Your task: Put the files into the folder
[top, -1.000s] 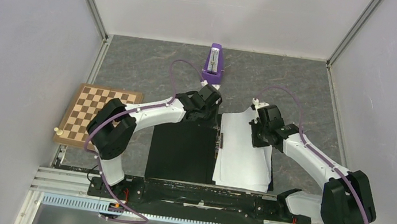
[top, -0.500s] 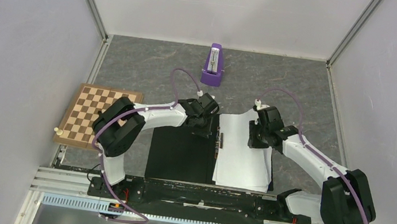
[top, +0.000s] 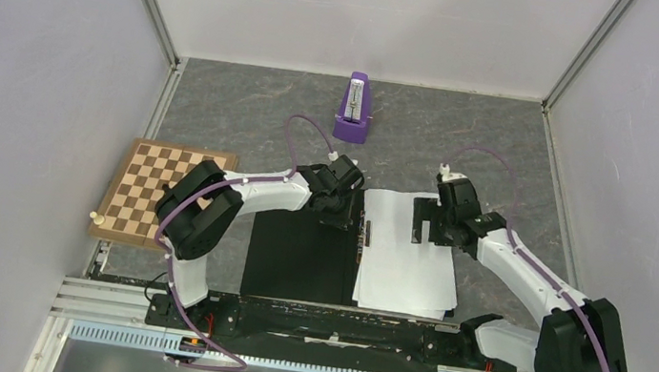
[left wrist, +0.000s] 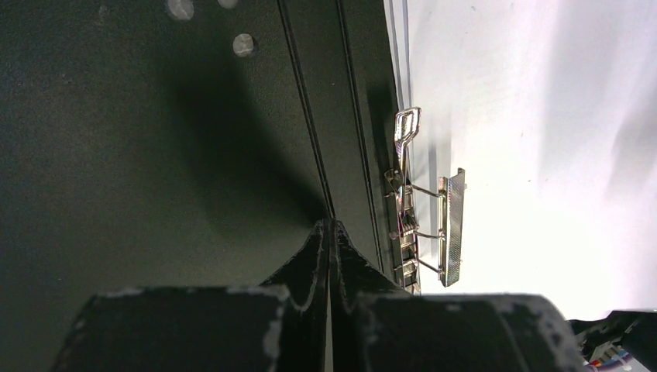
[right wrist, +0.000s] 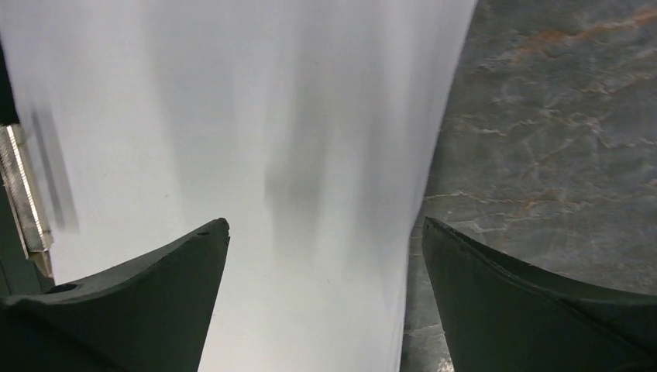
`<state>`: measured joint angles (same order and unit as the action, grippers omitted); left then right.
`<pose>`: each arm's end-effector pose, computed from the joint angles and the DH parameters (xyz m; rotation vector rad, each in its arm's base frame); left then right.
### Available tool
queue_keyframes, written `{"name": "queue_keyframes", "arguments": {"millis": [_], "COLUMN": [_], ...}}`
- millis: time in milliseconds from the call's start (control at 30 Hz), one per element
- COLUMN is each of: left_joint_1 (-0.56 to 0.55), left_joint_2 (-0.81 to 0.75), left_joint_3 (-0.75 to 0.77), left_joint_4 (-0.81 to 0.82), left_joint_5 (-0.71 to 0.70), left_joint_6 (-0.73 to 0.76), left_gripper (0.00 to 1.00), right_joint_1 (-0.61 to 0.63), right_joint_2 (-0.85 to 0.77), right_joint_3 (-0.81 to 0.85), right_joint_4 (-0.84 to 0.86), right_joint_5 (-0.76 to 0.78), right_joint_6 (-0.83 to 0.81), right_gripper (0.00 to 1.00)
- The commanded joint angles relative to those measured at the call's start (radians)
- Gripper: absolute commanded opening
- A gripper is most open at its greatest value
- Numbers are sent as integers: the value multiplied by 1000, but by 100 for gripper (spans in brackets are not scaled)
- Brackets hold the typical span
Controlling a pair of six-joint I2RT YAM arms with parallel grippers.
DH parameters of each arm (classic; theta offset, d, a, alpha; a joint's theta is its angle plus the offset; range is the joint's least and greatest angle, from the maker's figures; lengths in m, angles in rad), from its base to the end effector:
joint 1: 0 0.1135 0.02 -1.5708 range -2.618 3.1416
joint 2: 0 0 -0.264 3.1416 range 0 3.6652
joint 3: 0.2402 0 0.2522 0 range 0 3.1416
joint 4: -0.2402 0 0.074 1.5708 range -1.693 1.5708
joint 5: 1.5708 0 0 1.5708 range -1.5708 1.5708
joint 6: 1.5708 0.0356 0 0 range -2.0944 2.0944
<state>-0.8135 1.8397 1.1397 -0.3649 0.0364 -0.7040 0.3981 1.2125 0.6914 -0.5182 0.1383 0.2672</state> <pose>0.2527 -0.2692 0.1602 0.1635 2.7464 -0.5256 0.2094 0.0827 0.1966 -0.1209 2.5925 0.0608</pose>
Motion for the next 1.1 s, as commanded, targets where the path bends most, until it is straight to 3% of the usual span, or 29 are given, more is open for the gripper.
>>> {"name": "queue_keyframes", "arguments": {"millis": [0, 200, 567, 1067], "left_joint_1": [1, 6, 81, 165], "left_joint_2": [19, 38, 80, 196], "left_joint_3": [34, 45, 74, 156], "left_joint_4": [13, 5, -29, -83], "left_joint_5": [14, 26, 12, 0], "left_joint_6": [1, 0, 22, 35], "left_gripper": [2, 2, 2, 2], "right_joint_1": [-66, -116, -308, -260], "right_joint_2": [-68, -67, 20, 83], "right_joint_3": [-55, -110, -248, -311], "right_joint_4": [87, 290, 672, 788], "right_joint_5": [51, 53, -123, -218], "right_joint_6": [32, 87, 200, 317], "right_gripper": [98, 98, 98, 98]}}
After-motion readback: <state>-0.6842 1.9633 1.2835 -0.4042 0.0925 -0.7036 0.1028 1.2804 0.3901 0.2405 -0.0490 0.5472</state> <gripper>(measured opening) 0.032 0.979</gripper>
